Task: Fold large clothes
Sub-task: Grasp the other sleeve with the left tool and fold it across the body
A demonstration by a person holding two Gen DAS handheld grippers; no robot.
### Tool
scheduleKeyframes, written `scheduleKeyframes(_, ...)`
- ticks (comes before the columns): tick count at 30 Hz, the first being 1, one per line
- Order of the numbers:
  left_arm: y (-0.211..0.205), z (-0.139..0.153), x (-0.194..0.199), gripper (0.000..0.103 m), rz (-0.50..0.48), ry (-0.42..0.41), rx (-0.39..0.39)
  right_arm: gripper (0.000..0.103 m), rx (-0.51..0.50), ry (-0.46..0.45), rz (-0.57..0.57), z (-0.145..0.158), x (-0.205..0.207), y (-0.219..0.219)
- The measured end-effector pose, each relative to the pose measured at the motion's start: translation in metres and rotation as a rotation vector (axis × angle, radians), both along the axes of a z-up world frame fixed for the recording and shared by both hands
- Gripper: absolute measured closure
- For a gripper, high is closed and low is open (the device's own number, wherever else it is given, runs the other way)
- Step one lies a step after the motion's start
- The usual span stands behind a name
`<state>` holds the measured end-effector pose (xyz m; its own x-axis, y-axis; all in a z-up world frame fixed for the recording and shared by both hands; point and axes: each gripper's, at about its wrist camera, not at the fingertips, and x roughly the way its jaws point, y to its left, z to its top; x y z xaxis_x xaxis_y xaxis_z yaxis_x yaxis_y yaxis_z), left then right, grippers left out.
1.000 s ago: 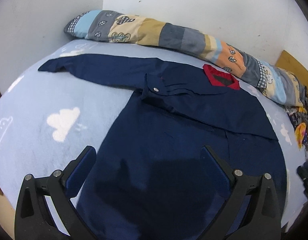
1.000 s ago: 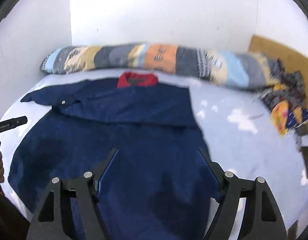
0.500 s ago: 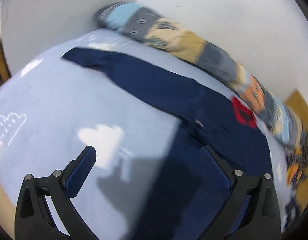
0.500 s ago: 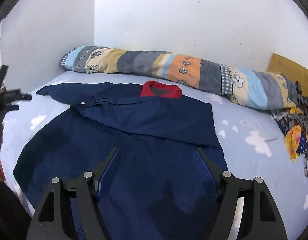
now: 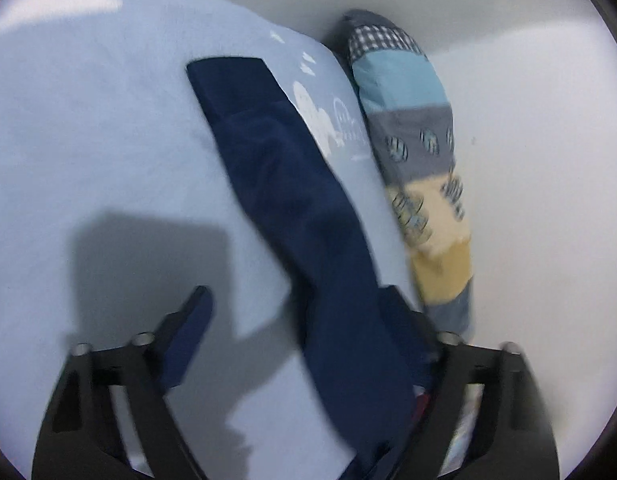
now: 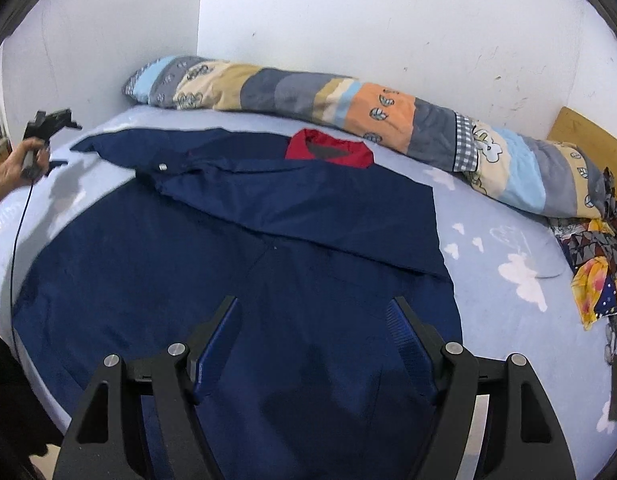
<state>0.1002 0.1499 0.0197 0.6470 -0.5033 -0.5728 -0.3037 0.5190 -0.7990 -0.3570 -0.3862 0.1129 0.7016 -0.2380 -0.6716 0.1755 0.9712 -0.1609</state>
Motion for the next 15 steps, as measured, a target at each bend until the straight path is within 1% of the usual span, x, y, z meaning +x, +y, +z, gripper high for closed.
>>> scheduleKeyframes(1,0.002,-0.011,0.012,0.031,0.004,-0.014,-0.070,0.027,-0.012,0.011,-0.001,-0.003,0.002,0.001)
scheduleKeyframes(2,0.001,-0.016,0.020,0.031,0.008,-0.012,-0.092,0.027,-0.024,0.019,0.000,-0.005,0.003,0.002)
scheduleKeyframes(4,0.003,-0.027,0.032,0.031,0.039,-0.011,-0.102,0.027,-0.042,0.036,0.000,-0.010,0.006,0.005)
scheduleKeyframes(6,0.008,-0.033,0.040,0.031,0.082,-0.055,-0.136,0.027,-0.064,0.044,-0.002,-0.013,0.008,0.006)
scheduleKeyframes(7,0.011,-0.032,0.046,0.031,0.108,-0.098,-0.139,0.027,-0.071,0.048,0.000,-0.015,0.009,0.007)
scheduleKeyframes(9,0.013,-0.035,0.063,0.031,0.108,-0.137,-0.166,0.027,-0.081,0.056,-0.007,-0.017,0.011,0.007)
scheduleKeyframes(11,0.015,-0.034,0.075,0.031,0.131,-0.179,-0.184,0.027,-0.078,0.055,-0.008,-0.019,0.013,0.006)
scheduleKeyframes(12,0.016,-0.031,0.080,0.033,0.136,-0.195,-0.183,0.027,-0.078,0.053,-0.006,-0.020,0.013,0.007)
scheduleKeyframes(13,0.015,-0.025,0.085,0.063,0.138,-0.215,-0.159,0.027,-0.080,0.055,-0.003,-0.021,0.014,0.007)
scheduleKeyframes(14,0.015,-0.020,0.085,0.102,0.137,-0.208,-0.120,0.027,-0.087,0.062,-0.001,-0.022,0.015,0.008)
scheduleKeyframes(15,0.013,-0.012,0.086,0.103,0.140,-0.201,-0.060,0.027,-0.098,0.071,-0.002,-0.025,0.017,0.009)
